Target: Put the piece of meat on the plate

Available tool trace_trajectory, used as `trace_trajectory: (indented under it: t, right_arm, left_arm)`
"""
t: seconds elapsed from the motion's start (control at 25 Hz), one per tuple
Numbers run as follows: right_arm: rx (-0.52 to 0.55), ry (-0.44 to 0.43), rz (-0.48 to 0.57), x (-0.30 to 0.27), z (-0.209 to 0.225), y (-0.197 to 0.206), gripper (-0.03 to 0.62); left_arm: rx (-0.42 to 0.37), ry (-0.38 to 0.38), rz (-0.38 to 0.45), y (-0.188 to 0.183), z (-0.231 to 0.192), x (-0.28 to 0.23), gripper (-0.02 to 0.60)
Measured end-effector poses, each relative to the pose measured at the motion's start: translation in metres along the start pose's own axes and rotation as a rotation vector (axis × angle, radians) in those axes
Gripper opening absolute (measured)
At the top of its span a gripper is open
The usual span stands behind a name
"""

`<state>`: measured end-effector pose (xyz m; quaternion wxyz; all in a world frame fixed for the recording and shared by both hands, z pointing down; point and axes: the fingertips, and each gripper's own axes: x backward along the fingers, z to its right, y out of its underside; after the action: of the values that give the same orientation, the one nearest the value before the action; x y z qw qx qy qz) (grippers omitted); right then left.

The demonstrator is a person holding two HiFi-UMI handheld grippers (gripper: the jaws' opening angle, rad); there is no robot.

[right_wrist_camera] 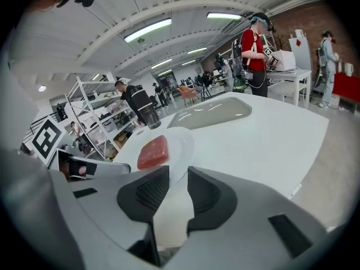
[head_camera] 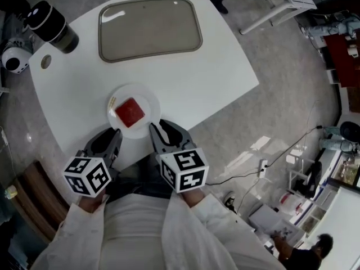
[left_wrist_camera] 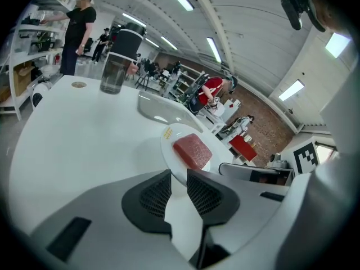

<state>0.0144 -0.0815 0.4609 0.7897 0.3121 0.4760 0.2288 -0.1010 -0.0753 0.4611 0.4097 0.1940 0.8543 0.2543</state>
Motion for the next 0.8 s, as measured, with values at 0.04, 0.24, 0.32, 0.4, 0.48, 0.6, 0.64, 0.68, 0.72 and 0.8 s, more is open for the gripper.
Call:
trace_trajectory:
  t: [0.04,0.24,0.32,0.4,0.48,0.6,0.64,0.68,0.72,0.8]
  right_arm:
    - [0.001,0.003,0.008,0.000,0.000,-0.003,0.109]
    - [0.024,0.017,0.027,-0.001,0.002,-0.015,0.109]
    - [0.024,0.016,0.036,-0.003,0.005,-0.021,0.109]
    - [0.024,0.013,0.041,-0.005,0.010,-0.029,0.109]
    - [0.027,0.007,0.042,-0.009,0.014,-0.036,0.109]
    - [0.034,-0.008,0.039,-0.018,0.023,-0.049,0.109]
    - [0.039,-0.013,0.038,-0.021,0.026,-0.054,0.109]
    - [0.043,-0.018,0.036,-0.024,0.030,-0.059,0.109]
    - [0.047,-0.023,0.035,-0.026,0.034,-0.064,0.109]
    - [0.053,-0.033,0.031,-0.031,0.043,-0.074,0.109]
  left_arm:
    - [-0.007,0.005,0.002,-0.003,0.001,0.000,0.089]
    - [-0.057,0.017,0.009,-0.018,0.002,-0.004,0.089]
    - [-0.069,0.018,0.012,-0.025,0.004,-0.009,0.089]
    - [-0.073,0.016,0.015,-0.031,0.006,-0.013,0.089]
    - [-0.075,0.011,0.022,-0.038,0.007,-0.017,0.089]
    - [-0.076,0.001,0.033,-0.052,0.007,-0.027,0.089]
    - [-0.074,-0.003,0.037,-0.057,0.008,-0.032,0.089]
    - [-0.073,-0.006,0.040,-0.061,0.009,-0.036,0.089]
    - [-0.072,-0.009,0.043,-0.066,0.010,-0.041,0.089]
    - [-0.072,-0.013,0.051,-0.075,0.013,-0.050,0.089]
